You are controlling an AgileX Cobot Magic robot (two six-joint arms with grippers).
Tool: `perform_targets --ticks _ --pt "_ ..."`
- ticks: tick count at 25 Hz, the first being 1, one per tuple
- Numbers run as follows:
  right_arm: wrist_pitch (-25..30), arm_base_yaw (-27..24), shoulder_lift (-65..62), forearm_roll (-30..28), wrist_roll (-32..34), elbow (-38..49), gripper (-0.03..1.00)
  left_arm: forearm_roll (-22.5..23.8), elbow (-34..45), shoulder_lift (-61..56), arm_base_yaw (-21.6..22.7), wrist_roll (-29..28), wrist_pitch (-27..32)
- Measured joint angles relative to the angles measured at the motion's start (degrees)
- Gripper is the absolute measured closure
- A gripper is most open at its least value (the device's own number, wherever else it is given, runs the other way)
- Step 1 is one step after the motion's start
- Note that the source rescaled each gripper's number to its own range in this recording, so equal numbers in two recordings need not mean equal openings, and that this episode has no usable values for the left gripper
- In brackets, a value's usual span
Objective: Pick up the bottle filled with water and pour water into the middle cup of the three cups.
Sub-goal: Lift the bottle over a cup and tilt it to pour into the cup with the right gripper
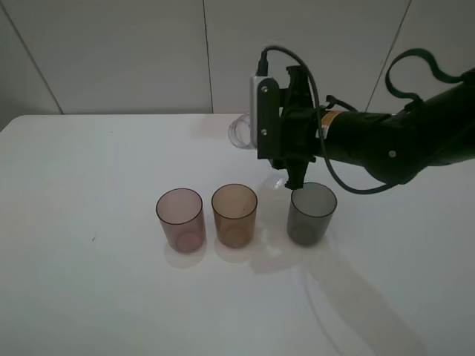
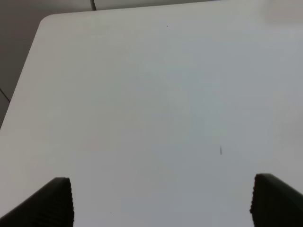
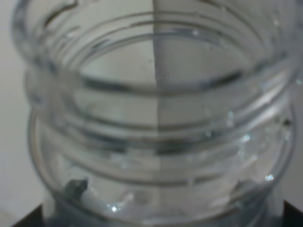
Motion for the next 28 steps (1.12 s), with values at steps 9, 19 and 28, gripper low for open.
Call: perform_targets --ticks 9,19,28 --pt "-1.41 0.44 1.56 -0.20 -8.69 0.00 0.97 0.00 0.00 0.00 0.00 0.00 0.00" --pt "-6.71 1.15 4.17 2.20 -16.60 0.00 0.97 0.00 0.00 0.00 0.00 0.00 0.00" --pt "-9.33 1.15 5.24 4.64 -20.08 0.00 0.97 0.00 0.00 0.00 0.00 0.00 0.00"
